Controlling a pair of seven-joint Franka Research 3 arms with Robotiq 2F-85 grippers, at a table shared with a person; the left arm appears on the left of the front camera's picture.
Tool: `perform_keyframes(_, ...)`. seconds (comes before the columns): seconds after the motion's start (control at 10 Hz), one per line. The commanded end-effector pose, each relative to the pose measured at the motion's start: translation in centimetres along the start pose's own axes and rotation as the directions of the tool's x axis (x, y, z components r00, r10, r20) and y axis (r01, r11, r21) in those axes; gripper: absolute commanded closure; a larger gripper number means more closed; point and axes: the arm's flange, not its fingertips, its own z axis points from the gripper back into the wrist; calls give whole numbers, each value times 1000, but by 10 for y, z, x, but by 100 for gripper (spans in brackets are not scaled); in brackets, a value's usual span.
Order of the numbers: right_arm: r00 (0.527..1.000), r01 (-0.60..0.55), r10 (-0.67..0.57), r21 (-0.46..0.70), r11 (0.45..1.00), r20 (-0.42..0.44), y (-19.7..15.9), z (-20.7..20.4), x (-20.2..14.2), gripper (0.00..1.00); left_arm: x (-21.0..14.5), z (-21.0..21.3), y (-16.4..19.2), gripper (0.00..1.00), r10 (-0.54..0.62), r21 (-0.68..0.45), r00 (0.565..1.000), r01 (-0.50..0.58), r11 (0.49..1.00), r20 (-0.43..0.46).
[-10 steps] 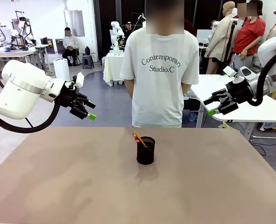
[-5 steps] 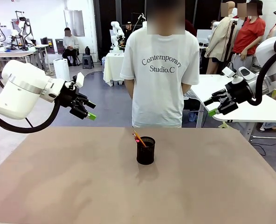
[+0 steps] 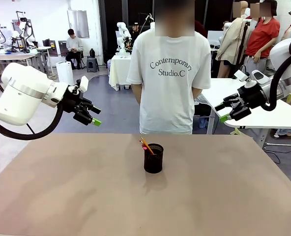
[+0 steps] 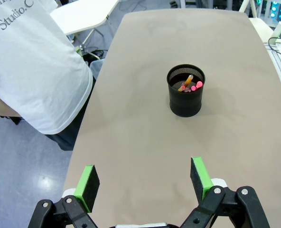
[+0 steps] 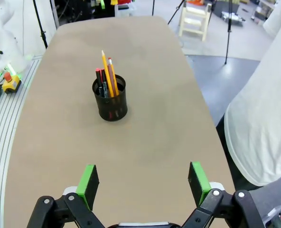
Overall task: Place the pens into the pen holder.
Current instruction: Pick up a writing instrument from the table and place it into the Pen holder.
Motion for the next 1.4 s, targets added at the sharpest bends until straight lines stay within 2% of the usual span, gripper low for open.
perform_keyframes(0.0,1000,4,-4,-4,1000,10,3,0,1,0,1,1,1,0,-7,0,1000,7,1000,-5)
perform_keyframes(1.3,1000,4,-4,-4,1000,10,3,0,1,0,1,1,1,0,-7,0,1000,7,1000,-5)
